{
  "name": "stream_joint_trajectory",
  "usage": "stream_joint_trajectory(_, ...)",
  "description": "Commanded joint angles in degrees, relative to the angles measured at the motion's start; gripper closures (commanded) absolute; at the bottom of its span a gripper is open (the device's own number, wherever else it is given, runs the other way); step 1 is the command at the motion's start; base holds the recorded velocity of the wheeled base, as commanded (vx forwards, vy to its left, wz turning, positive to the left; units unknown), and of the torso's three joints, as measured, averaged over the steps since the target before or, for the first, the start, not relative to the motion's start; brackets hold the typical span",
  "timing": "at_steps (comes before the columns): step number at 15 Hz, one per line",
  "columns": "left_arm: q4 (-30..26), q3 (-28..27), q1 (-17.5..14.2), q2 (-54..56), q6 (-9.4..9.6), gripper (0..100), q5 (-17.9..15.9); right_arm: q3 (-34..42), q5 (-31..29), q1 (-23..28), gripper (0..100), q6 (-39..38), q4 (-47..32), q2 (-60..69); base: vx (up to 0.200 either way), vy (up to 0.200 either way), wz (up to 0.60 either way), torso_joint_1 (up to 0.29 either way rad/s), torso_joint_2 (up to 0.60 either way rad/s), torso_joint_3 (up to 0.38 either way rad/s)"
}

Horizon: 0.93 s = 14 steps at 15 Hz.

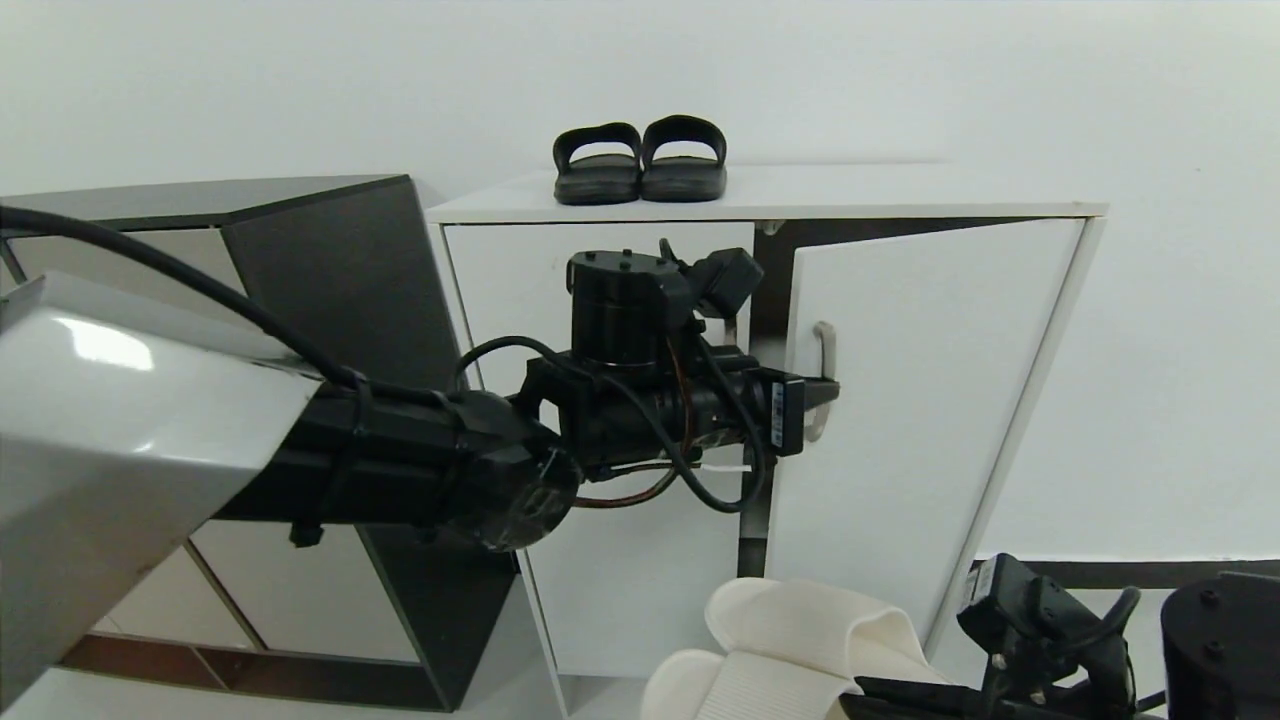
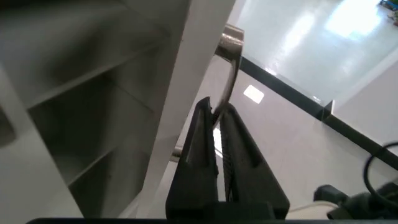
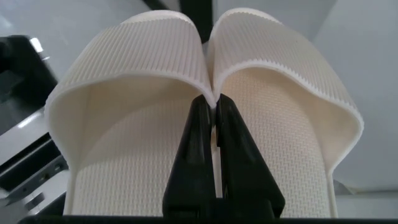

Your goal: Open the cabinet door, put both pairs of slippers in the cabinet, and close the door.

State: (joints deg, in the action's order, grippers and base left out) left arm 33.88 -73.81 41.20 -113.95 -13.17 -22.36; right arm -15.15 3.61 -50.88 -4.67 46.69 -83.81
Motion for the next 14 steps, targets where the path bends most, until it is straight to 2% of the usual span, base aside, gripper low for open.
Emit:
stream_joint_trajectory(1, 1.01, 4.03, 0.63, 4.70, -0.02, 100, 0.65, 0.39, 0.08, -0.18, 100, 0.01, 0.07, 1.72, 0.000, 0.000, 0.00, 0.000, 0.00, 0.000)
stream_joint_trajectory(5, 3.04, 11.24, 0.90, 11.20, -0.02, 100, 3.55, 0.65, 0.08, -0.18, 100, 0.01, 0.07, 1.46, 0.000, 0.000, 0.00, 0.000, 0.00, 0.000)
stream_joint_trajectory(8, 10.42, 14.31, -0.16, 12.43, -0.02, 100, 4.34, 0.56, 0.00, -0.18, 100, 0.10, 0.07, 1.28, 0.000, 0.000, 0.00, 0.000, 0.00, 0.000)
stream_joint_trajectory(9, 11.03, 13.96, -1.04, 12.26, -0.11, 100, 5.75, 0.56, 0.00, -0.18, 100, 0.10, 0.07, 1.28, 0.000, 0.000, 0.00, 0.000, 0.00, 0.000)
stream_joint_trajectory(12, 10.95, 11.24, -3.94, 9.53, -0.02, 100, 6.19, 0.48, -0.27, -0.18, 100, 0.10, 0.07, 0.75, 0.000, 0.000, 0.00, 0.000, 0.00, 0.000)
stream_joint_trajectory(14, 10.86, 6.49, -5.17, 5.14, -0.81, 100, 6.19, 0.56, -0.27, -0.18, 100, 0.10, 0.07, 0.49, 0.000, 0.000, 0.00, 0.000, 0.00, 0.000)
